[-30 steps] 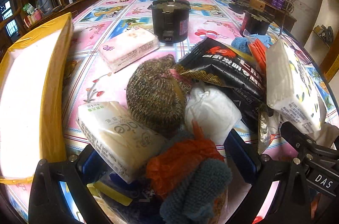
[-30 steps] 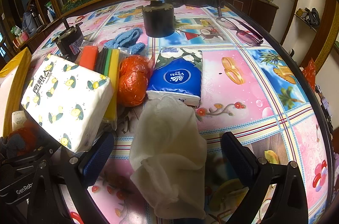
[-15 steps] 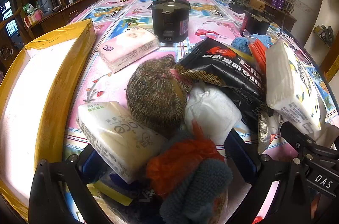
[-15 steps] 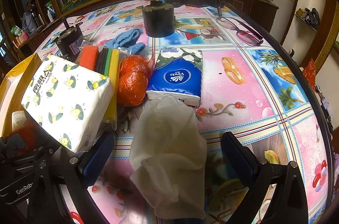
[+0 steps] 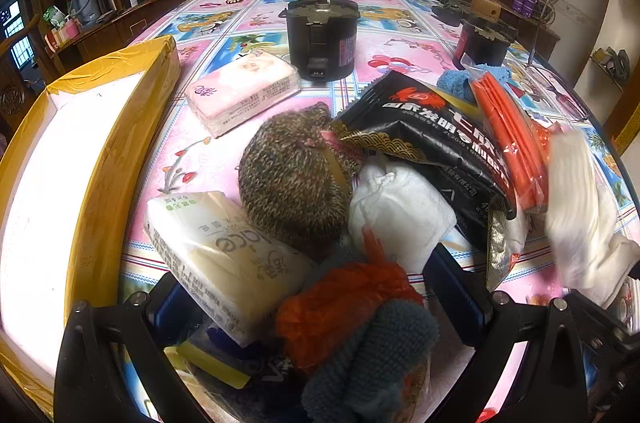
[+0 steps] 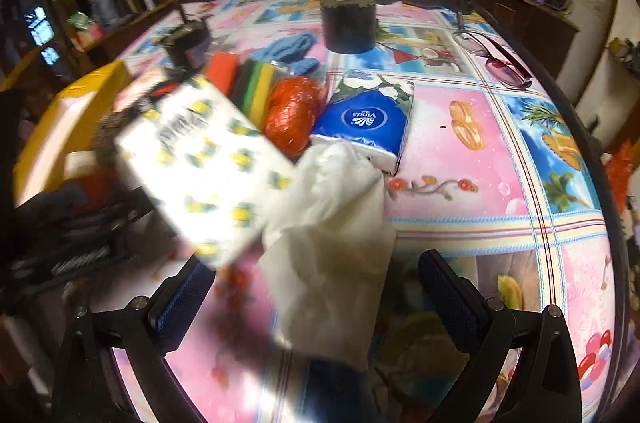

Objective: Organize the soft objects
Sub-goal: 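Grasp the white cloth with the right tool while the left tool grasps the blue-wrapped package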

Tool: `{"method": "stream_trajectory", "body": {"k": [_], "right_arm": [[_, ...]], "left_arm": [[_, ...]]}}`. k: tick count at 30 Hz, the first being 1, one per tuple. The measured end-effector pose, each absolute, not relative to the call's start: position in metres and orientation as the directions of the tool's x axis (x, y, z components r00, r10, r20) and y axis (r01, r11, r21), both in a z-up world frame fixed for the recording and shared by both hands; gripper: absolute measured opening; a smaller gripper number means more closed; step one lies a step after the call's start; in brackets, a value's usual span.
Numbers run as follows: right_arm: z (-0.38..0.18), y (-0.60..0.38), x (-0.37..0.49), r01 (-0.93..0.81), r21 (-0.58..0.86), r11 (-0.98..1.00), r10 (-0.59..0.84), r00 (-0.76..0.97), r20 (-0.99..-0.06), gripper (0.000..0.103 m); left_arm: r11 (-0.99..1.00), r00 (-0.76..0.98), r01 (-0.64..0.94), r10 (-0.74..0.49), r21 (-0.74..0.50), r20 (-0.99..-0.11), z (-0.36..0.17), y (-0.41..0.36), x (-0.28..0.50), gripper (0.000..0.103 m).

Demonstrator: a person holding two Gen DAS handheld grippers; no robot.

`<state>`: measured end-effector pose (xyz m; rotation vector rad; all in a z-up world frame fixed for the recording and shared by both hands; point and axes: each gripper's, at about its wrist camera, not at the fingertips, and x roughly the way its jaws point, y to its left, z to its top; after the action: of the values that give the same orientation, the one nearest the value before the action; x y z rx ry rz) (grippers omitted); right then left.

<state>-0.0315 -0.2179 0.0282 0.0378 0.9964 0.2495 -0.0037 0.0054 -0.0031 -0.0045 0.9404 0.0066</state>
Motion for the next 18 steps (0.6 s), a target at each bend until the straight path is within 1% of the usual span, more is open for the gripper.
{"method": "stream_trajectory", "body": {"k": [6,9,11,15,17,18], "right_arm": [[0.042,-0.228,-0.062,-0.27,0.153,0.95,0.286,0.566,-0.773,0.102],[0.044,-0.228,-0.064,-0.276,0.173,0.946,0.305,0.569,-0.763,0.102],[0.045,-0.231,-0.064,-0.267,0.197,0.943,0.32,0.58,-0.749,0.102],[0.051,-0.239,-0.062,-0.245,0.25,0.937,0.349,0.603,-0.717,0.1],[0.052,-0.244,-0.054,-0.208,0.266,0.941,0.337,0.618,-0.711,0.1],[0.051,-0.246,-0.049,-0.185,0.274,0.944,0.328,0.62,-0.713,0.095]], "left_arm": [[1.0,0.589,-0.006,0.003,-0.001,-0.808,-0.003,0.005,-0.004,0.103],[0.998,0.563,0.065,-0.04,-0.004,-0.826,-0.001,0.009,-0.007,0.103],[0.998,0.542,0.069,-0.044,-0.007,-0.839,-0.001,0.011,-0.01,0.103],[0.987,0.542,0.11,-0.157,-0.115,-0.825,0.005,0.029,-0.033,0.103],[0.981,0.566,0.159,-0.184,-0.113,-0.803,0.014,0.027,-0.044,0.103],[0.977,0.591,0.182,-0.195,-0.106,-0.783,0.019,0.025,-0.052,0.103]]}}
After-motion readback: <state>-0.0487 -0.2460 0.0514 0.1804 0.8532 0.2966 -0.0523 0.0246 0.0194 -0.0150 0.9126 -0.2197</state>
